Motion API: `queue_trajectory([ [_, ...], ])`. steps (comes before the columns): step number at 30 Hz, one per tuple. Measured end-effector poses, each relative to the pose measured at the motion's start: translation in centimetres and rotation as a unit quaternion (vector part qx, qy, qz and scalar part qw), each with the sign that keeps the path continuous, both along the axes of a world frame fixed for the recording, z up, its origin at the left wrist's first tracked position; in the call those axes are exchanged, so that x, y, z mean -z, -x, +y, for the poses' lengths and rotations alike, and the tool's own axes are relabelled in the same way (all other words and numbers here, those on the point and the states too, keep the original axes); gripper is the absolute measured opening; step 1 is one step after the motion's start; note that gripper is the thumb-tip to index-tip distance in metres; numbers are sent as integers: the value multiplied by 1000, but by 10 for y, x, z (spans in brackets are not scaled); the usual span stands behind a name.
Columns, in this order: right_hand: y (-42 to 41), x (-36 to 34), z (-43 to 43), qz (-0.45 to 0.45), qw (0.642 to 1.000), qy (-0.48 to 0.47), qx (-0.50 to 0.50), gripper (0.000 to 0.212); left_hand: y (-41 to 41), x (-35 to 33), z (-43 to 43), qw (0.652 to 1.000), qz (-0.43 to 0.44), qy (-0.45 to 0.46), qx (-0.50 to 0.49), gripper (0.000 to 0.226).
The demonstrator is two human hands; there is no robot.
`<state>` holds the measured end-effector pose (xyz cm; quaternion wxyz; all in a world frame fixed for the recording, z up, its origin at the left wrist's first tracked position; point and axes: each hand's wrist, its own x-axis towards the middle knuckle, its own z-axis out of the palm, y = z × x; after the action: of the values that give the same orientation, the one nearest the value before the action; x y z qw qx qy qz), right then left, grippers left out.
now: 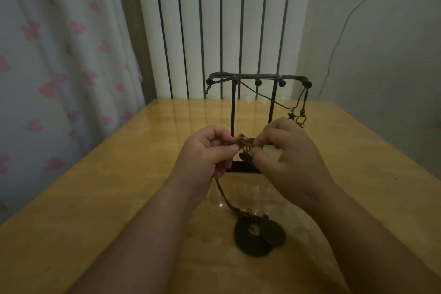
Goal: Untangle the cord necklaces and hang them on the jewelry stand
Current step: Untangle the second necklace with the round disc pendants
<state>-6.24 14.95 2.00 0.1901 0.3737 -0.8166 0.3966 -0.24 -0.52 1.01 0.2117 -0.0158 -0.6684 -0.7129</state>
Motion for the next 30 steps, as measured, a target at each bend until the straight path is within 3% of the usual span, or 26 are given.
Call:
queue_trajectory([
  [5,-5,-7,2,-202,967,145,-48,26,-2,-2,2,1000,-5,6,19,21],
  [10,-4,-9,2,-305,932,182,-70,32,-2,-4,3,1000,-8,9,26,21],
  [13,-2,-8,3,-338,913,218,-66,24,-2,-3,1,1000,-17,10,25,25],
  [18,4,-11,10,-407,851,317,-99,17,-1,-3,0,999,-43,0,32,27],
  [23,3,-10,9,-413,840,322,-140,20,-2,-3,1,996,-75,33,35,21],
  [26,3,-12,8,-416,830,338,-153,22,-2,-2,1,993,-71,64,67,31],
  [30,4,-11,8,-411,827,352,-151,22,0,2,2,990,-64,127,4,32],
])
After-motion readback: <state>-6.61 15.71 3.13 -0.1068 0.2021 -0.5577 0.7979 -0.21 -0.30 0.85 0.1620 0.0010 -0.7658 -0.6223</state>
